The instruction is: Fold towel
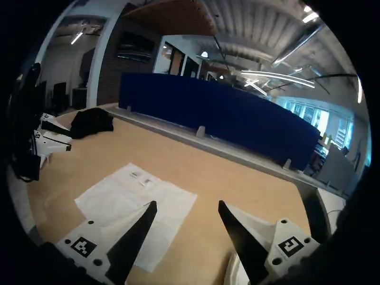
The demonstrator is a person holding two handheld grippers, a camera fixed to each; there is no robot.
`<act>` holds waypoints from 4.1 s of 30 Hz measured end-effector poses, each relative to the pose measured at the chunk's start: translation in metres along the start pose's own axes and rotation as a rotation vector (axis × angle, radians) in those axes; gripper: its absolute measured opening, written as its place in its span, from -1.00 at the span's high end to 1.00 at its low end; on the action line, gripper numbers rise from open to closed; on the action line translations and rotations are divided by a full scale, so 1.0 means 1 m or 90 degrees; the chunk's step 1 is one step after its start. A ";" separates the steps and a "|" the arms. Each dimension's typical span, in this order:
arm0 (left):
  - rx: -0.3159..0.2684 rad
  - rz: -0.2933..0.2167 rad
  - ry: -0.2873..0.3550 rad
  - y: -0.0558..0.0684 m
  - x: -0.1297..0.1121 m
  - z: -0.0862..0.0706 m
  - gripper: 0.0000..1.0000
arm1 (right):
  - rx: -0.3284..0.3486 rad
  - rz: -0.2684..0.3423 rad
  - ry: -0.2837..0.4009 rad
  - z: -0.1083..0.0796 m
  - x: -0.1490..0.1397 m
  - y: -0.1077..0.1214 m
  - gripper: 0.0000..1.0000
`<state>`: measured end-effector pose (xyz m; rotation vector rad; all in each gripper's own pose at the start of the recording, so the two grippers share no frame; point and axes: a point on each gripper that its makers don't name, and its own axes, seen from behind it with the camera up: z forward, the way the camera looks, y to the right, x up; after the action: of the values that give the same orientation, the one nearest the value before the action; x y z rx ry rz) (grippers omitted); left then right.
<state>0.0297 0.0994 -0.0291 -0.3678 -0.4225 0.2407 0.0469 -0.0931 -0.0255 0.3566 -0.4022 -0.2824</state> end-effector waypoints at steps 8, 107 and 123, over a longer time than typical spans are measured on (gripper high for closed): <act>-0.019 0.001 -0.037 0.013 -0.027 0.006 -0.58 | 0.014 -0.010 -0.038 0.001 -0.028 -0.009 -1.00; -0.157 0.015 -0.299 0.087 -0.167 0.031 0.83 | 0.190 0.016 -0.274 -0.012 -0.187 -0.088 0.67; -0.146 -0.051 -0.294 0.082 -0.135 0.006 0.84 | 0.195 0.008 -0.235 -0.030 -0.144 -0.080 0.68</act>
<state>-0.1047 0.1350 -0.1041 -0.5211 -0.9233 0.1984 -0.0834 -0.1087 -0.1302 0.6052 -0.8148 -0.2743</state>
